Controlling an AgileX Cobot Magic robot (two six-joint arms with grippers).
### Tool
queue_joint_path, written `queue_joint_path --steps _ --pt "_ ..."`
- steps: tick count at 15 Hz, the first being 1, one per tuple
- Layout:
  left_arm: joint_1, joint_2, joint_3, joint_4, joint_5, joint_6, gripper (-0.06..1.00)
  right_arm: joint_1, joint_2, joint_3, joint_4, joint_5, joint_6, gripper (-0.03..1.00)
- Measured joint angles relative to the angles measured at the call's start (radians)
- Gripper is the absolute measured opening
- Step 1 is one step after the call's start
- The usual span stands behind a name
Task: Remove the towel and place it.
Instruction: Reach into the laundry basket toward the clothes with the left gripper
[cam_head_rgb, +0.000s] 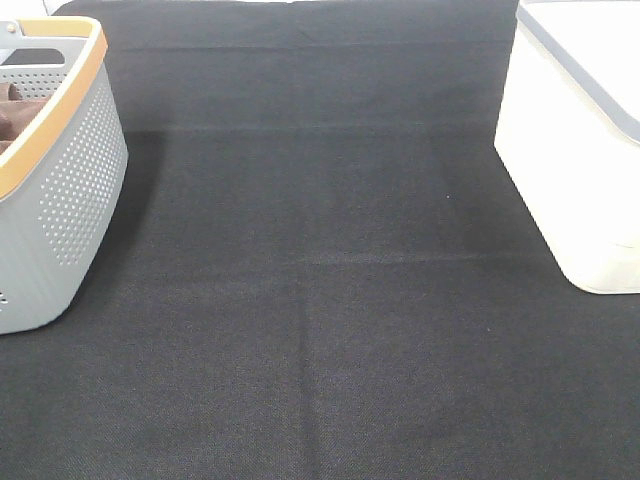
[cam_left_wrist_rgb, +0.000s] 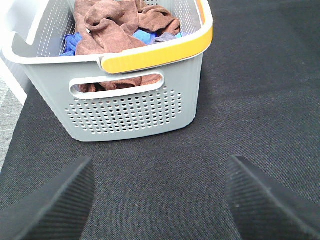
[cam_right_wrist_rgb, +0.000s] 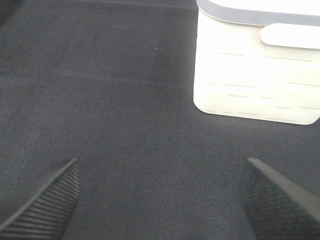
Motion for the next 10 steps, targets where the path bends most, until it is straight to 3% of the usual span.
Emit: queue_joint_path --steps 7,9,10 --pt "0.0 0.0 -0.003 0.005 -0.01 0.0 0.7 0.0 0.0 0.0 0.0 0.0 0.0 0.82" --pt "0.0 0.005 -0.014 0.009 -0.13 -0.006 0.7 0.0 0.0 0.0 0.0 0.0 0.0 0.82" --pt "0.0 0.047 -0.014 0.016 -0.264 -0.016 0.69 0.0 0.0 0.0 0.0 0.0 0.0 0.82"
